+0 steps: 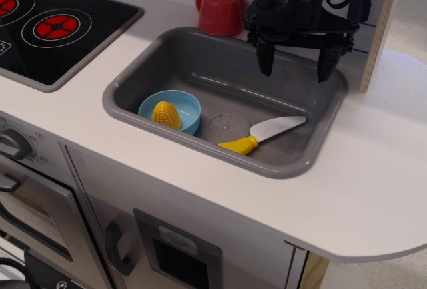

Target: Take corn out of bowl sink

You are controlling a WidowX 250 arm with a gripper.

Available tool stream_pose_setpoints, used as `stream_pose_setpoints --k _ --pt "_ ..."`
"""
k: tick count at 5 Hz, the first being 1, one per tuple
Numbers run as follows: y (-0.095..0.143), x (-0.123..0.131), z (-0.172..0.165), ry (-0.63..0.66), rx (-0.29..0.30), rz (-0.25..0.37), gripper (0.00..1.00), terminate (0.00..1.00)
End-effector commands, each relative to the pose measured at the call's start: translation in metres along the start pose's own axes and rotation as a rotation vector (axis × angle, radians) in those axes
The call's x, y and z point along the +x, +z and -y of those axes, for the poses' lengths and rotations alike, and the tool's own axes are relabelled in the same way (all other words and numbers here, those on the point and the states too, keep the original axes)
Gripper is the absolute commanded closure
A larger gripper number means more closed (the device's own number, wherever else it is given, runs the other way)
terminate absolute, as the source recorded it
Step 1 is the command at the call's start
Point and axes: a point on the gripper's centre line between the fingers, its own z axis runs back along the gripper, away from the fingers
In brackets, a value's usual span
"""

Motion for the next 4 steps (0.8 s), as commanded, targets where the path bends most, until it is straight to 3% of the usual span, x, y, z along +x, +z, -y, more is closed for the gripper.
stream_pose_setpoints --k 1,2,3,4 --pt "0.000 0.000 0.000 0.000 0.000 0.000 0.00 0.00" --pt "0.005 0.006 -0.037 0.001 -0.020 0.014 0.00 0.00" --pt "0.006 0.007 -0.070 0.008 0.011 0.018 0.00 0.00" --pt "0.007 0.009 -0.101 0.001 -0.006 0.037 0.00 0.00"
